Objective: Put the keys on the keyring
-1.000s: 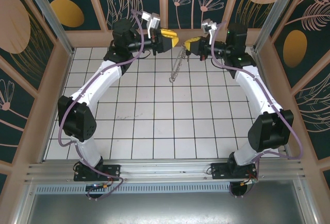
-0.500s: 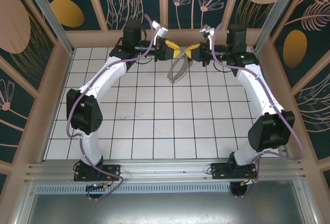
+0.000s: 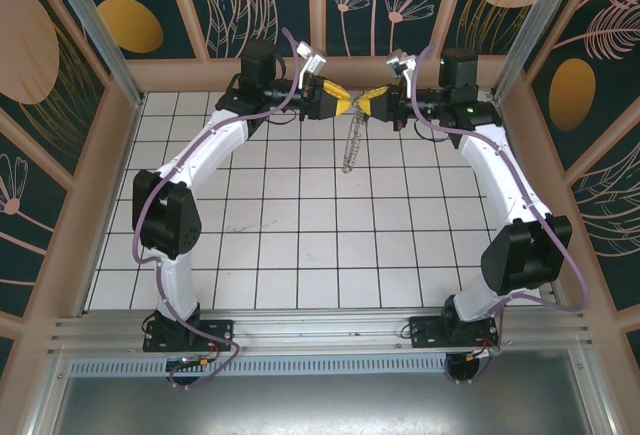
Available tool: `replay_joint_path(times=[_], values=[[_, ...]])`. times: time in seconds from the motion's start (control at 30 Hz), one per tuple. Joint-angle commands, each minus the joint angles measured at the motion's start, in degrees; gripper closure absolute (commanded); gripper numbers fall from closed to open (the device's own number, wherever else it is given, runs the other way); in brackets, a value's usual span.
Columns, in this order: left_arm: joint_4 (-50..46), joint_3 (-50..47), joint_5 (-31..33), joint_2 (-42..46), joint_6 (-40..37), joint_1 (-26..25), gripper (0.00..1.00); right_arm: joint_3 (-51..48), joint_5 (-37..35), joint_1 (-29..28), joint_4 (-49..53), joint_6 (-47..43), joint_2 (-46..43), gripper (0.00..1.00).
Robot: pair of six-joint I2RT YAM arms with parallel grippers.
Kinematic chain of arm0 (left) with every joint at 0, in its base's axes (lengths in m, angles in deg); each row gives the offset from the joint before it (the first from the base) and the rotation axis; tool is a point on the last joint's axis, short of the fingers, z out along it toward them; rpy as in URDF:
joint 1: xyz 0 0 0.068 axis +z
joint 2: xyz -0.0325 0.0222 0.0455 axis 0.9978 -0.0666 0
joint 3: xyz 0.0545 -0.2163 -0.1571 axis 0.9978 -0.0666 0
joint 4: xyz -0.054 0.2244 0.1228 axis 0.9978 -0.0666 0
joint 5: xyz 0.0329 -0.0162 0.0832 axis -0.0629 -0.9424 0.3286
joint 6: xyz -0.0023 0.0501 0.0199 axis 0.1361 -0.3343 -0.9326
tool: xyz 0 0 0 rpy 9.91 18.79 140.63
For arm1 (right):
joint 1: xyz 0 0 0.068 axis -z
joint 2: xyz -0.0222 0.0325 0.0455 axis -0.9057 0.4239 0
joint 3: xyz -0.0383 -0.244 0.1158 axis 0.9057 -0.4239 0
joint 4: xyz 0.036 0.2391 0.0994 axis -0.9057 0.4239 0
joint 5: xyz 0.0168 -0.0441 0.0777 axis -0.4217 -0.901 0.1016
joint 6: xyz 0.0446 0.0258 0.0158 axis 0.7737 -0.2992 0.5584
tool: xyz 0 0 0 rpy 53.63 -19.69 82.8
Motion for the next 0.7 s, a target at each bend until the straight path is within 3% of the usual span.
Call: replay_joint_path(times=[0.0, 0.33, 0.67], values=[[3.83, 0.79, -2.44, -1.0, 1.77, -0.55, 0.64, 1.8, 2.43, -0.68, -2.69, -0.17, 0.34, 1.0], [5.57, 0.57, -2.38, -1.66, 2.52, -1.79, 0.67, 1.43, 2.07, -1.1, -4.57, 1.22, 0.45, 1.0], [10.67, -1.19, -1.89, -1.28, 5.44, -2.47, 0.92, 0.66, 1.71, -1.45, -5.43, 1.57, 0.37, 1.0]])
